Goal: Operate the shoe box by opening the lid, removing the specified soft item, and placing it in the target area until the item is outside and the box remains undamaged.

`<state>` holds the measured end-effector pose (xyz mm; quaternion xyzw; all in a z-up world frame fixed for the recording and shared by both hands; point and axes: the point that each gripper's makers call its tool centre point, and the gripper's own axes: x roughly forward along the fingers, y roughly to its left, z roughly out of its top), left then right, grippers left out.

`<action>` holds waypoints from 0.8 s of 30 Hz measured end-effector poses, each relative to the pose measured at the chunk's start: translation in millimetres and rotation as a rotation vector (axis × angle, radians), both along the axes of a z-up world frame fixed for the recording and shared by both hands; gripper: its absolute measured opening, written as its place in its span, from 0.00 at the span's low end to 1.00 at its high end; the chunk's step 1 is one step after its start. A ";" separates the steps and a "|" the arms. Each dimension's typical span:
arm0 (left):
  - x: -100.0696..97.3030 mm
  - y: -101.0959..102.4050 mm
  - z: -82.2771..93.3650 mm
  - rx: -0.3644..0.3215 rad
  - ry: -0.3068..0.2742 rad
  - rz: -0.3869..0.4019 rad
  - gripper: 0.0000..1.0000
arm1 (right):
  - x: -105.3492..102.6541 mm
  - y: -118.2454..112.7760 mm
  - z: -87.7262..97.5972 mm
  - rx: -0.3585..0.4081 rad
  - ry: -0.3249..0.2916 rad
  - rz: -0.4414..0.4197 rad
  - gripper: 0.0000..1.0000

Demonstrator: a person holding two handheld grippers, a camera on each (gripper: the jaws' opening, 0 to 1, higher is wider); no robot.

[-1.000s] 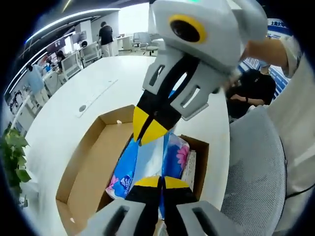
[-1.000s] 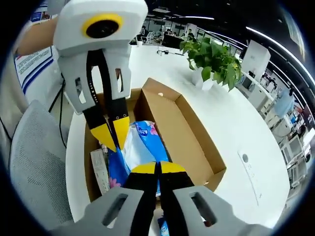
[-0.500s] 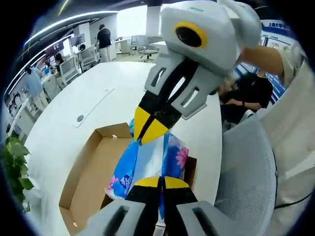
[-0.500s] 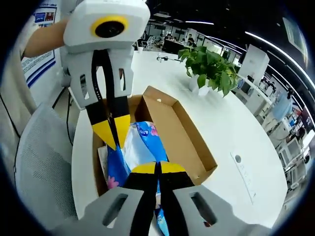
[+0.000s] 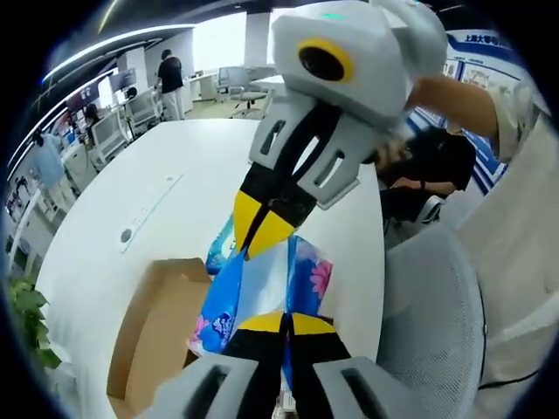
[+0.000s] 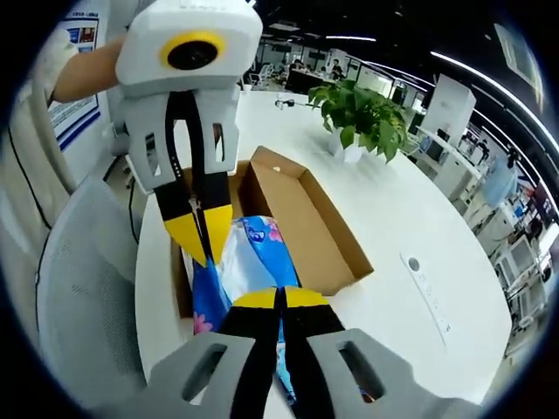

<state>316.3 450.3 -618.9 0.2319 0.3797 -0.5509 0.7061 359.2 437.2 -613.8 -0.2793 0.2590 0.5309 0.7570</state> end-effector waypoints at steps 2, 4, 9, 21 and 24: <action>1.1 -8.0 -0.7 -0.001 0.000 -0.008 0.00 | 1.0 -6.3 -1.2 -0.002 0.003 -0.008 0.00; 2.2 -16.2 -1.6 -0.004 0.002 -0.015 0.00 | 2.4 -15.9 -2.5 -0.003 0.007 -0.017 0.00; 3.5 -34.8 -4.2 -0.012 0.011 -0.038 0.00 | 5.2 -33.1 -4.3 0.000 0.020 -0.030 0.00; 10.6 -91.5 -7.3 -0.048 0.048 -0.102 0.00 | 15.2 -88.1 -7.3 0.006 0.046 -0.075 0.00; 13.3 -106.1 -8.7 -0.059 0.055 -0.122 0.00 | 18.6 -101.2 -8.1 0.013 0.052 -0.088 0.00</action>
